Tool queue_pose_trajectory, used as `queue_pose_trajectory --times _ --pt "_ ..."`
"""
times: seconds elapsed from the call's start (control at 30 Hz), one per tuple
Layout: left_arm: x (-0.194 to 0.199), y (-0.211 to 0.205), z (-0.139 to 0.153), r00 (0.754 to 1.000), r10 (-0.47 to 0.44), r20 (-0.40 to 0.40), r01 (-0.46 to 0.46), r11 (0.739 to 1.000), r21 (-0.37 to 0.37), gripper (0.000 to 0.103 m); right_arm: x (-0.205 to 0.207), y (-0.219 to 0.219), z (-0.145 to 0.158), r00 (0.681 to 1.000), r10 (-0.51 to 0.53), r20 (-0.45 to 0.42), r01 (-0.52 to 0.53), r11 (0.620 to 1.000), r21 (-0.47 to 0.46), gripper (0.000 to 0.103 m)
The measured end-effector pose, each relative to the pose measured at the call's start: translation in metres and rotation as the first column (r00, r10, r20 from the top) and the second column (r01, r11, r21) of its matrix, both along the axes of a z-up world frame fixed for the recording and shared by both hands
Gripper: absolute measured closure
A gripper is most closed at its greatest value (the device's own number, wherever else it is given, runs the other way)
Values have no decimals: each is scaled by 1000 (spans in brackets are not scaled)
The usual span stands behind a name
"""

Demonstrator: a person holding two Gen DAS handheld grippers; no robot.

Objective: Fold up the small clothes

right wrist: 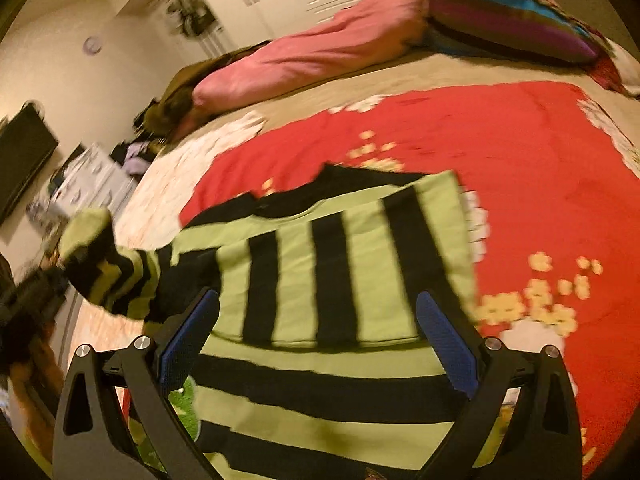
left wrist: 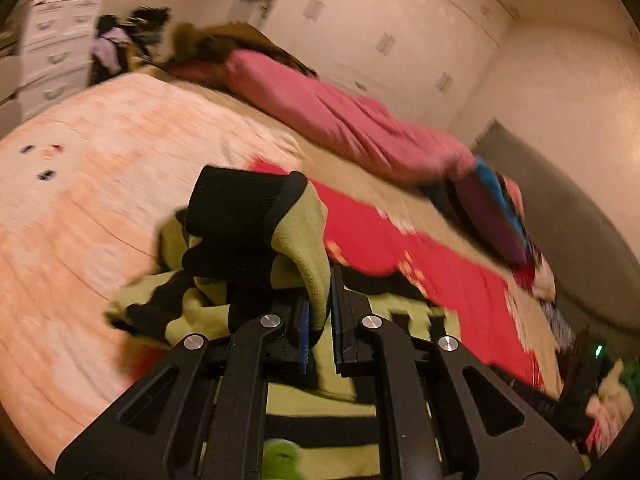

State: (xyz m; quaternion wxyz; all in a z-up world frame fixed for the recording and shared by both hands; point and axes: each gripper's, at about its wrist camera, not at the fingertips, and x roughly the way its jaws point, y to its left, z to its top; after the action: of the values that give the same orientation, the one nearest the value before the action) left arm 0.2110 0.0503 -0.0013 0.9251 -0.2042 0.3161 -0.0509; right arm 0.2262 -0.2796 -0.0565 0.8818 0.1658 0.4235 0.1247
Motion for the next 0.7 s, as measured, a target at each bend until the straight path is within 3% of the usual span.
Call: queue_pose_trajectory --times 0.2,0.37,0.43,0.5,0.53,0.6,0.7 --pt "21 -62 -39 985 -83 -148 89 995 35 100 -4 -47 0 995 -102 -17 103 994 43 4" --pt "28 -102 -66 971 -109 -213 132 986 97 98 -7 -73 -1 985 -169 -29 170 983 70 4" --pt "32 -113 -79 964 -123 -235 151 983 105 90 -9 -78 -1 984 -176 -28 178 981 71 4" --pt "36 -130 -100 938 -200 -283 234 968 91 53 -9 -81 -1 983 -182 -31 184 980 72 4" --pt "34 -138 -108 922 -248 -297 284 955 84 46 -9 -81 -1 983 -183 -31 185 980 74 4" --pt "27 -142 -113 911 -294 -288 332 939 93 40 -9 -82 0 982 -185 -29 187 980 71 4" --pt "13 -132 -103 907 -342 -247 361 932 36 32 -8 -81 0 983 -182 -31 184 980 73 4"
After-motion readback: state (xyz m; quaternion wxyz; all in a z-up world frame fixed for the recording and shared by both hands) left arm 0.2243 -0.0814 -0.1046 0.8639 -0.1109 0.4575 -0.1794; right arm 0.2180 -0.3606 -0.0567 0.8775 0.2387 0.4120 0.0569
